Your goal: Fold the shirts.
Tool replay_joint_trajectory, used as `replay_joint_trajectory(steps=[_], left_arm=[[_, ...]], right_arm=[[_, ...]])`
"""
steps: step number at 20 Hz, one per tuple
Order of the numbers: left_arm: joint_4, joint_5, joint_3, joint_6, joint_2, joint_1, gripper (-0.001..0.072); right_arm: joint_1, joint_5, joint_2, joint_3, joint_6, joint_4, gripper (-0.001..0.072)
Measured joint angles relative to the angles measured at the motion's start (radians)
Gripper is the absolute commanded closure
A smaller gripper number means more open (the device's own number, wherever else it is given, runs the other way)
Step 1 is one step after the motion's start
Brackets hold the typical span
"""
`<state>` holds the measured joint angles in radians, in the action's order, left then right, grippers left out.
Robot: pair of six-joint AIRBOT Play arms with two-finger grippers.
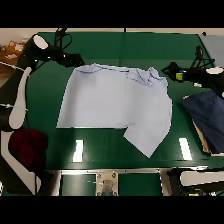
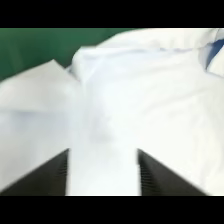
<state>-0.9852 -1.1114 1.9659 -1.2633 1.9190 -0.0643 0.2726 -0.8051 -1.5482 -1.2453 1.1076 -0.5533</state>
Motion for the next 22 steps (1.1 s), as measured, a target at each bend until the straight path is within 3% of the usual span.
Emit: replay_joint_trajectory(steps=[6, 7, 9, 11, 13, 14, 20, 21, 22], left_arm=[[0.006, -0.306, 0.04, -0.036, -0.024, 0.101, 0.0692], [-0.001, -0.351, 0.032, -0.043, -0.036, 0.115, 0.0693], [-0.016, -0.408, -0.027, -0.054, -0.086, 0.144, 0.0693], [-0.017, -0.429, -0.138, -0.051, -0.16, 0.17, 0.0692], [-0.025, -0.433, -0.274, -0.032, -0.24, 0.206, 0.0692], [-0.024, -0.43, -0.354, -0.019, -0.285, 0.232, 0.0692], [-0.003, -0.37, -0.747, 0.044, -0.44, 0.449, 0.0673], [0.0, -0.354, -0.793, 0.051, -0.446, 0.478, 0.0384], [0.003, -0.34, -0.828, 0.056, -0.451, 0.496, 0.0259]], right_arm=[[0.244, -0.326, 0.095, 0.106, 0.015, -0.121, 0.0516], [0.281, -0.35, 0.128, 0.15, 0.02, -0.156, 0.0446], [0.359, -0.387, 0.204, 0.263, 0.027, -0.226, 0.0414], [0.422, -0.394, 0.266, 0.381, 0.033, -0.277, 0.0347], [0.456, -0.38, 0.302, 0.489, 0.034, -0.302, 0.0338], [0.463, -0.364, 0.311, 0.533, 0.037, -0.312, 0.0283], [0.396, -0.303, 0.28, 0.653, 0.039, -0.306, 0.0283], [0.372, -0.293, 0.264, 0.658, 0.039, -0.299, 0.0291], [0.35, -0.286, 0.245, 0.66, 0.037, -0.284, 0.0291]])
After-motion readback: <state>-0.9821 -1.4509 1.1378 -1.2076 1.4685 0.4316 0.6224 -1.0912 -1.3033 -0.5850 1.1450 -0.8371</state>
